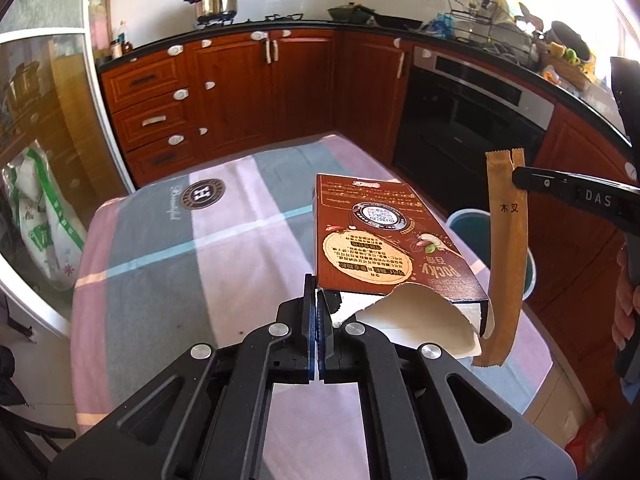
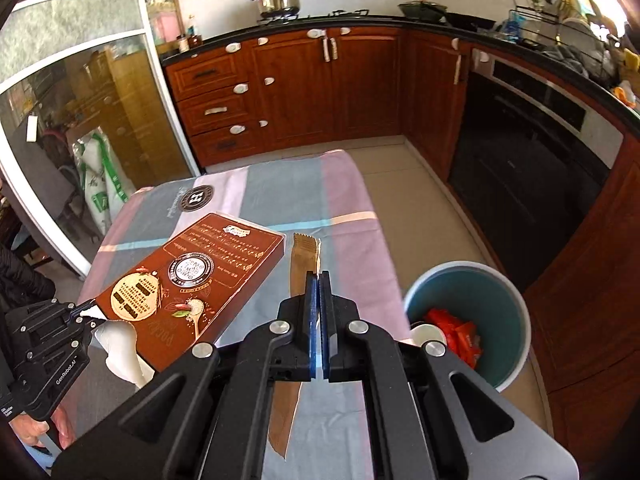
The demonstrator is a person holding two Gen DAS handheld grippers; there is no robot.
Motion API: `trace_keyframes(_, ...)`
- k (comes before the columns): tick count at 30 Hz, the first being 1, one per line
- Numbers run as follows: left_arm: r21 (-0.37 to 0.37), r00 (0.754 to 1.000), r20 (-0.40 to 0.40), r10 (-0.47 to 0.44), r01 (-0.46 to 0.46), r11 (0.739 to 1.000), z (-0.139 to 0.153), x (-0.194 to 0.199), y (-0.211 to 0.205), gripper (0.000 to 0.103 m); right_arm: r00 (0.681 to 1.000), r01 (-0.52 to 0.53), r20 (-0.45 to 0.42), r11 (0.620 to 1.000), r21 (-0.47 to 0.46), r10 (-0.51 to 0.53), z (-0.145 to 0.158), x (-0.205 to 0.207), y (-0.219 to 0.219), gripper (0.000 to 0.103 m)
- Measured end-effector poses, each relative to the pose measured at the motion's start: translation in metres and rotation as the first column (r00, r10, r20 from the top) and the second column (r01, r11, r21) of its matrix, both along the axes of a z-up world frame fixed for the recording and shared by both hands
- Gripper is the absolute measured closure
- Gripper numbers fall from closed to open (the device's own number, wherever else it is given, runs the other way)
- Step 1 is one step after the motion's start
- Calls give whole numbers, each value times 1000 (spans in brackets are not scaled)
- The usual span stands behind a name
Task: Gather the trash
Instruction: 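Carry the brown box and paper sleeve over the bin and open both tools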
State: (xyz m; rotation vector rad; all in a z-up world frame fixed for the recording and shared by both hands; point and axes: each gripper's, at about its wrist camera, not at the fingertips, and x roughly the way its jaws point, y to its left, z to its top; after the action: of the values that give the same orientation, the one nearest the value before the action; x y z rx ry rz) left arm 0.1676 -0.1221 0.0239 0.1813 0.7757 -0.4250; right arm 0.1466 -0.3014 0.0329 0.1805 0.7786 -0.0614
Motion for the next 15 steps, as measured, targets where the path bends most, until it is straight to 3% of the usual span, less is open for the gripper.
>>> trace_keyframes(7,26,991,-18,-133,134,991,-3,3,-93,102,990,140,32,990,-17,-140,4,-17,-85,101)
trace_keyframes(15,57,962,-113,-248,256,965,-35,17,-191,102,971,238,-9,971,-26,-239,-30,-20,-162,101)
